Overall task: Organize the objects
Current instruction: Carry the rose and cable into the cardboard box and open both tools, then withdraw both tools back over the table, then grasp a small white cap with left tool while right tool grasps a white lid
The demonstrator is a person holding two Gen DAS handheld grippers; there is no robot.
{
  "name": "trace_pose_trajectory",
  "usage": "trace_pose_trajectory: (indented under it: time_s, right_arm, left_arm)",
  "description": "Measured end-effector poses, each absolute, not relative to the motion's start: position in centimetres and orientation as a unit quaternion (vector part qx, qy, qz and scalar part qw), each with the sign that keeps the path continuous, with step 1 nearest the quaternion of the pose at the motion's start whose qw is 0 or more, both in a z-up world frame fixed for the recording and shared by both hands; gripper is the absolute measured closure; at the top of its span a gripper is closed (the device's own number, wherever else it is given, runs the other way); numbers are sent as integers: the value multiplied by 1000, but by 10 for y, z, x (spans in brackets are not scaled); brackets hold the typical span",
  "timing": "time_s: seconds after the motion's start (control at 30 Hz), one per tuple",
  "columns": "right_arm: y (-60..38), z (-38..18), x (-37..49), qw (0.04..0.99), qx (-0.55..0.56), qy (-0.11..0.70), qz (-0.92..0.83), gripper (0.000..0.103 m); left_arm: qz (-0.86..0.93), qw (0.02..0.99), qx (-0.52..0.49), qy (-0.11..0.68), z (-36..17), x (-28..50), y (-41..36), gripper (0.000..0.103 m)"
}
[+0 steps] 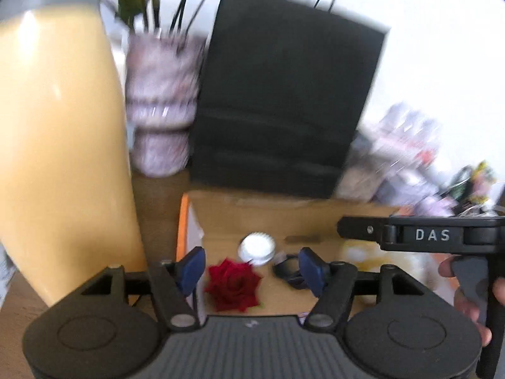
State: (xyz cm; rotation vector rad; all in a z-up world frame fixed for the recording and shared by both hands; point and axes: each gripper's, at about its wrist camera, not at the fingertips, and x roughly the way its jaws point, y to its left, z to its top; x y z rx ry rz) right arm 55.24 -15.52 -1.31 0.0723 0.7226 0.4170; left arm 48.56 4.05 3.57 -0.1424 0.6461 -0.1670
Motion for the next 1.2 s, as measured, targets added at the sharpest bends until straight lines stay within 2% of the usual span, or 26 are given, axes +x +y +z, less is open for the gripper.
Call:
trace_pose_trajectory:
  time_s: [0.07, 0.17, 0.23, 0.37, 0.5, 0.6, 0.67, 0.7, 0.87, 0.9, 0.93, 1.0, 1.1, 1.13, 1.2]
  right_arm:
    - [-166, 9, 537, 916, 29, 357, 183, 10]
    - [-184, 37, 498, 923, 8, 344, 174, 3]
    - [-200, 48, 466, 927, -1, 328, 182, 0]
    - [-237, 51, 380, 934, -11, 310, 180, 0]
    - [-266, 39, 277, 948, 4, 266, 176, 0]
    - [-276, 19, 210, 949, 37, 248, 190, 14]
    - [-279, 6, 178, 942, 55, 262, 200, 31]
    - [-280, 0, 167, 940, 57, 269, 202, 34]
    - [-285, -10, 154, 938, 51, 287, 186, 68]
    - [-286, -8, 157, 940, 52, 287, 179, 71]
    - [-287, -7, 159, 941, 52, 283, 175, 73]
    - [-287, -6, 167, 942, 53, 279, 176, 73]
    - [-281, -13, 181, 941, 41, 284, 178, 73]
    - [-278, -18, 188, 941, 32, 288, 176, 68]
    - [-270, -29, 204, 939, 15, 299, 169, 60]
  left_arm:
    - [-83, 949, -77, 296, 58, 461, 44, 34]
    - [-82, 957, -71, 271, 83, 409, 44, 21]
    - [-94, 960, -54, 257, 90, 365, 40, 21]
    - [-127, 964, -55, 226, 82, 271, 34, 12]
    - [-131, 967, -45, 213, 59, 191, 20, 10]
    - [-126, 963, -41, 236, 38, 153, 12, 9]
    - [-117, 958, -36, 260, 30, 142, 9, 9]
    - [-115, 957, -34, 265, 26, 137, 9, 9]
    - [-95, 957, -47, 268, 17, 149, 21, 11]
    - [-85, 958, -51, 269, 16, 156, 24, 12]
    - [-78, 959, -54, 268, 14, 164, 27, 13]
    - [-67, 959, -55, 270, 10, 179, 34, 21]
    - [-62, 960, -46, 268, 1, 213, 45, 24]
    - [-63, 961, -44, 266, -3, 226, 49, 24]
    - [-39, 958, -30, 283, -16, 258, 54, 31]
